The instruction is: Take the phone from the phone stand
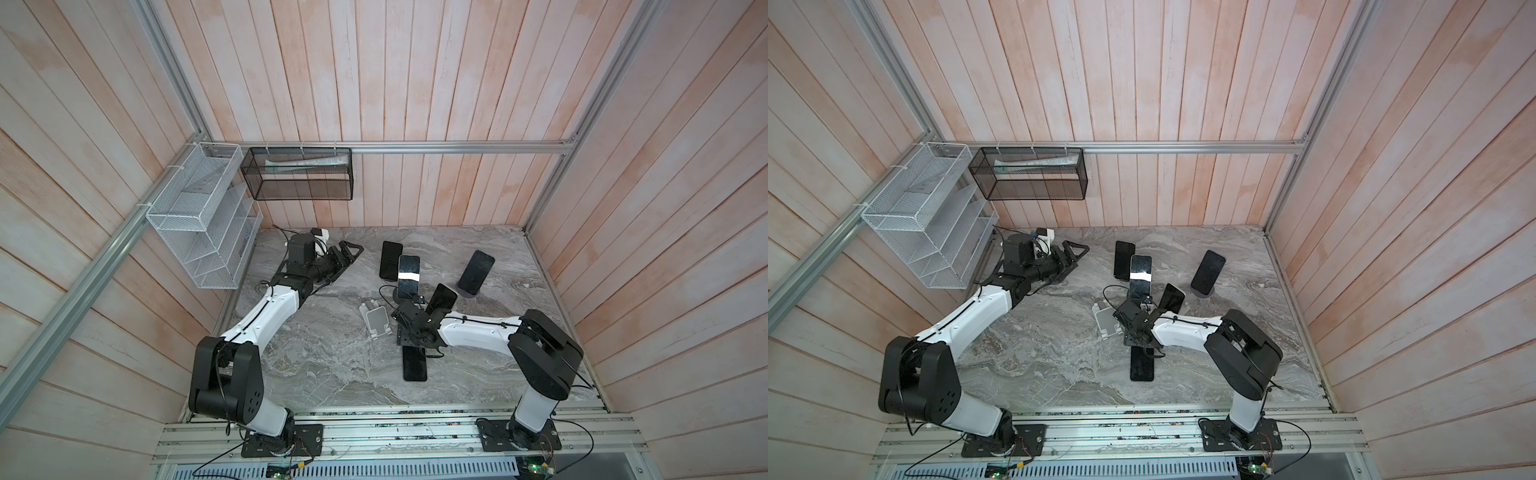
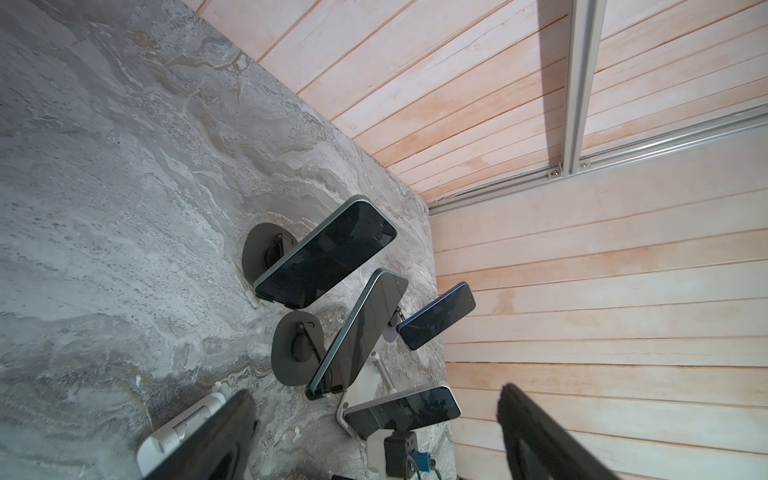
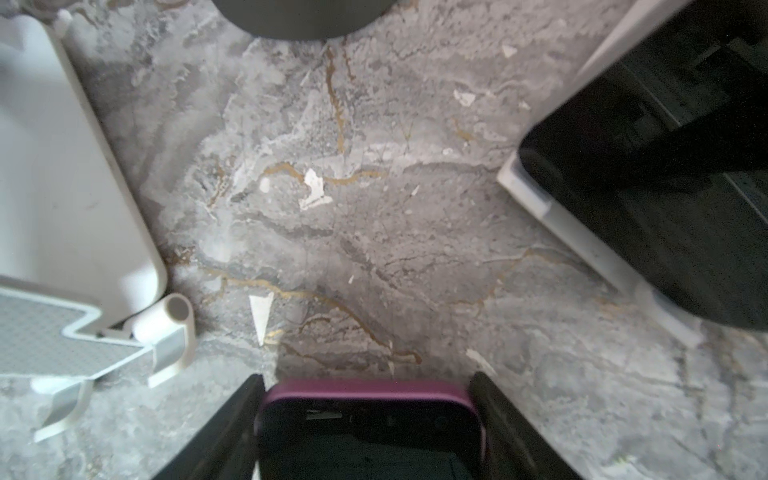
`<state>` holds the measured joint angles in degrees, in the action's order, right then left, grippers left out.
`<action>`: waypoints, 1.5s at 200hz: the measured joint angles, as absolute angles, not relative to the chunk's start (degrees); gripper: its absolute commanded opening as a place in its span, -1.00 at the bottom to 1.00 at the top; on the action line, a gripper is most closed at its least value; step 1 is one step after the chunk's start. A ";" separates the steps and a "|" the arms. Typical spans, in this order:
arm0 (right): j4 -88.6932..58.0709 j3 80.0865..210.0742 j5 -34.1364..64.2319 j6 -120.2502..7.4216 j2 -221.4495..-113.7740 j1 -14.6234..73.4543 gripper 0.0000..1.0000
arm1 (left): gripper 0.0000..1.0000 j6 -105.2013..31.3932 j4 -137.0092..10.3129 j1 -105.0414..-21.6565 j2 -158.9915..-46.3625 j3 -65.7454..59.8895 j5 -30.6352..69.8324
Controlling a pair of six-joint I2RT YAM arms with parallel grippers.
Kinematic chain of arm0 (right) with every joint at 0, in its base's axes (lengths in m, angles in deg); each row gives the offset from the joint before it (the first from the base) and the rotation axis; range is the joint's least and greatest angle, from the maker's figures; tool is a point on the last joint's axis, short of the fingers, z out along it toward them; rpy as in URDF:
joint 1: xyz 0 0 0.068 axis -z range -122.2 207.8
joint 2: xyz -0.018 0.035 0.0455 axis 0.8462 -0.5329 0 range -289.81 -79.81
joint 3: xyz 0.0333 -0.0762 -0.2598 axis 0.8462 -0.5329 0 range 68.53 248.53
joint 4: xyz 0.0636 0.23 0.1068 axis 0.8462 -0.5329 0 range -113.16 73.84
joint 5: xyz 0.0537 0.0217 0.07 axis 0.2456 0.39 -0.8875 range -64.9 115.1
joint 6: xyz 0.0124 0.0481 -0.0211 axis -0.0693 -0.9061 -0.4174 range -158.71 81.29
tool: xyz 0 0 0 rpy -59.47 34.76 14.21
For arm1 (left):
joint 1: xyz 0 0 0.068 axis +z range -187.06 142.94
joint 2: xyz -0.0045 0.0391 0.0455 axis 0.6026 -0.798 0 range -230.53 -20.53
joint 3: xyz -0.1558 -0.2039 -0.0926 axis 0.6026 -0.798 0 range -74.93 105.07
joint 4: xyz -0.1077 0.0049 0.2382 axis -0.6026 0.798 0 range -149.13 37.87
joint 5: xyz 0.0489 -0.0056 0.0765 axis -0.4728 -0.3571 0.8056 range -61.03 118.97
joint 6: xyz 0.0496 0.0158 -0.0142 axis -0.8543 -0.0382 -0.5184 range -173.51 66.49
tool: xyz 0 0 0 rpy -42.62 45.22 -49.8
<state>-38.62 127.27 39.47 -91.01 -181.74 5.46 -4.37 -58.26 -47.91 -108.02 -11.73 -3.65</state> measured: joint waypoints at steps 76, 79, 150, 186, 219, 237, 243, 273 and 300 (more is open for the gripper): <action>-37.88 127.09 40.21 -91.71 -181.81 5.35 0.57 | 0.85 -5.59 -58.09 -47.71 -107.82 -11.73 -2.95; -37.81 127.05 40.24 -91.73 -181.81 5.35 0.57 | 0.85 -5.70 -58.05 -47.71 -107.75 -11.73 -2.76; -36.59 126.52 40.48 -91.62 -181.48 5.29 0.63 | 0.85 -6.88 -56.91 -47.56 -107.65 -11.71 -2.14; -40.04 128.32 40.39 -88.36 -181.30 4.57 0.71 | 0.85 -7.23 -56.87 -46.58 -107.49 -11.71 -2.08; -45.31 135.36 40.63 -83.01 -178.75 2.18 0.71 | 0.85 -7.62 -56.76 -46.05 -105.79 -11.71 -2.03; -46.31 138.31 40.67 -80.19 -175.80 1.62 0.71 | 0.85 -7.82 -56.95 -46.05 -104.89 -11.71 -2.03; -46.42 138.83 40.67 -79.34 -174.81 1.62 0.71 | 0.85 -7.86 -56.98 -46.05 -104.72 -11.71 -2.03; -46.71 139.57 41.11 -76.52 -170.97 1.64 0.71 | 0.86 -7.93 -56.71 -46.05 -104.61 -11.71 -0.94; -46.36 138.87 43.03 -75.82 -167.21 1.64 0.71 | 0.85 -8.85 -54.51 -46.36 -103.80 -11.66 3.06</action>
<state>-46.36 138.87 43.03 -75.82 -167.21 1.64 -8.85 -54.51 -46.36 -103.80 -11.66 3.06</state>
